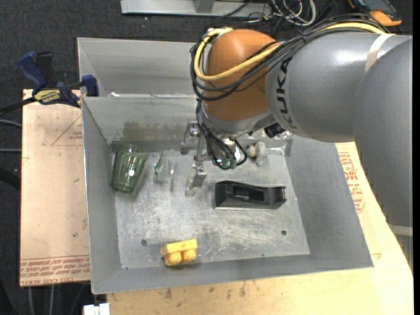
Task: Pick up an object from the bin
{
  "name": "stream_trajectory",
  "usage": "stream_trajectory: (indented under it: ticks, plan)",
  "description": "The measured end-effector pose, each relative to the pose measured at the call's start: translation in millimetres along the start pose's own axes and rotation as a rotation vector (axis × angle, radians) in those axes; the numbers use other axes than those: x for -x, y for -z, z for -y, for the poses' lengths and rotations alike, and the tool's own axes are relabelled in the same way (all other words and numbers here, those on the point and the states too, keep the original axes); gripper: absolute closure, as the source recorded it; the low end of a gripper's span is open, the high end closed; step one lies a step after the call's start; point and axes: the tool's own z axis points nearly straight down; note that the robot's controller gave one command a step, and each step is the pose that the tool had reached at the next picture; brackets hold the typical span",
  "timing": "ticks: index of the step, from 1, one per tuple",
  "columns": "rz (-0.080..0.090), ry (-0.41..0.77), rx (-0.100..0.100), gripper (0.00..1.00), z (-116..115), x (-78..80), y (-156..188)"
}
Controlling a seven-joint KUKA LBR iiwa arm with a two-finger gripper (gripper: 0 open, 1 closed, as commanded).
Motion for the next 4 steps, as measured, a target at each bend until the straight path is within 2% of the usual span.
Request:
stream_trajectory:
  ticks: [1, 2, 3, 4]
  plan:
    - [0.007, -0.002, 0.001, 0.0, 0.4, 1.7, 4.7]
    - [0.013, 0.084, 0.001, 0.0, 17.7, -6.6, -25.6]
    - [0.01, 0.261, -0.002, 0.0, 10.1, -40.2, -80.5]
    - [0.005, 0.303, 0.005, 0.0, 36.4, -34.9, -92.0]
